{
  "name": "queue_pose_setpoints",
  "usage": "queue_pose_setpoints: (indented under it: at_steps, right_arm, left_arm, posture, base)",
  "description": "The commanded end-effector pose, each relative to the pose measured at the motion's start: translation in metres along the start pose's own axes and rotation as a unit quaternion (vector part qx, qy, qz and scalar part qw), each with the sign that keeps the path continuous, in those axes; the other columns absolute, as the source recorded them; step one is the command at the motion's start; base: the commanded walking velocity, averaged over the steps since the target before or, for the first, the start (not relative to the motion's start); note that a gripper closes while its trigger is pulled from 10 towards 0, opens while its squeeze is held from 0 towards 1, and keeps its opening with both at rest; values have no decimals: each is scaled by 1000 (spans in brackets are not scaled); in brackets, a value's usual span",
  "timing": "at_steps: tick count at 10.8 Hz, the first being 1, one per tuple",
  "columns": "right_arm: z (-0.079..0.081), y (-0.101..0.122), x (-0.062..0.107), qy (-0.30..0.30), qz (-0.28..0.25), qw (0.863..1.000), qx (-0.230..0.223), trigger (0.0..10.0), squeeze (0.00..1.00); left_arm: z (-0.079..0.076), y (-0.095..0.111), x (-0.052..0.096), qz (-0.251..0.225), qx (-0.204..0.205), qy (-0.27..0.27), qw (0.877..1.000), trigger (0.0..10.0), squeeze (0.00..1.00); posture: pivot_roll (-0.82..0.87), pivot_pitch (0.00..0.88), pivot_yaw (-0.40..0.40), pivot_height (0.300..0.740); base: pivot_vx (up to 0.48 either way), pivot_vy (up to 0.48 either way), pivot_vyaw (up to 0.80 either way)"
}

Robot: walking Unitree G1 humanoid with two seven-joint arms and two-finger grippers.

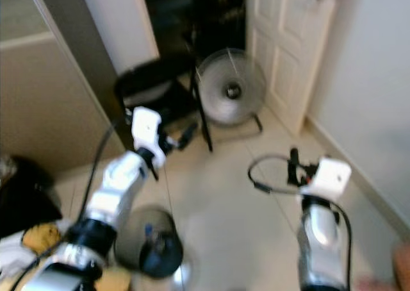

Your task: Clean up the room

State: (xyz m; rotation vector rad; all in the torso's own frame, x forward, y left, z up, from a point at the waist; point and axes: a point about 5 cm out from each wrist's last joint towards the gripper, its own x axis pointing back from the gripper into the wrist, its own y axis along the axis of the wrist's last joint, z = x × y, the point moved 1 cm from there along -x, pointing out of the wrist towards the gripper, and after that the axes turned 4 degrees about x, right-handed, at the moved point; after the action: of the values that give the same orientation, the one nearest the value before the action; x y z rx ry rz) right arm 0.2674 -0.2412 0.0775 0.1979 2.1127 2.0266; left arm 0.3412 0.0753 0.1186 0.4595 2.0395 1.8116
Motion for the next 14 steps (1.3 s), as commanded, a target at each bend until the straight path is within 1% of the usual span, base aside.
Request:
queue_pose_setpoints:
  at_steps: [1, 2, 3, 4, 5, 7, 8, 9, 11, 13, 14]
  right_arm:
    - [9, 0, 0, 10, -3, 1000, -7, 10000, 0]
    - [10, -3, 1, 9, 8, 1000, -9, 10000, 0]
    - [10, -4, 2, 8, 9, 1000, -22, 10000, 0]
    - [10, -4, 3, 11, 8, 1000, -11, 10000, 0]
    - [9, -3, 4, 9, 0, 1000, -9, 10000, 0]
    - [7, -4, 6, 7, 1, 1000, -1, 10000, 0]
    - [7, -6, 6, 9, 10, 1000, 0, 10000, 0]
    - [7, -5, 6, 7, 8, 1000, -10, 10000, 0]
    - [4, -5, 6, 5, 5, 1000, -9, 10000, 0]
    - [5, -5, 7, 9, 4, 1000, -5, 10000, 0]
    - [4, -5, 7, 9, 4, 1000, -3, 10000, 0]
  left_arm:
    - [11, 0, 5, 2, 2, 13, 1000, 10000, 0]
    - [10, -1, 6, 2, -5, 12, 1000, 10000, 0]
    - [8, -1, 6, -2, -9, 8, 1000, 10000, 0]
    - [9, -3, 6, 3, -9, 14, 1000, 10000, 0]
    - [9, -4, 7, 6, -8, 13, 1000, 10000, 0]
    - [8, -5, 7, 8, -7, 12, 1000, 10000, 0]
    - [7, -6, 7, 9, -7, 12, 1000, 10000, 0]
    - [9, -6, 7, 12, -17, 20, 1000, 10000, 0]
    - [9, -7, 7, 14, -18, 21, 1000, 10000, 0]
    - [10, -7, 8, 16, -21, 28, 999, 10000, 0]
    - [7, -7, 7, 13, -12, 15, 1000, 10000, 0]
  posture:
    - [-155, 0, 120, 740]
    - [-155, 0, 118, 740]
    - [-155, 0, 118, 740]
    - [-157, 0, 118, 740]
    - [-159, 0, 119, 740]
    - [-159, 0, 118, 740]
    - [-158, 0, 118, 740]
    - [-159, 0, 117, 740]
    - [-159, 0, 115, 740]
    - [-160, 0, 113, 740]
    - [-162, 0, 112, 740]
  base:
    - [480, 0, 0]
    - [480, 0, 0]
    - [0, 0, -456]
    - [0, 0, -688]
    - [0, 0, 0]
    - [0, 0, 0]
    - [0, 0, -694]
    - [0, 0, -688]
    - [0, 0, -691]
    - [0, 0, 0]
    - [0, 0, 0]
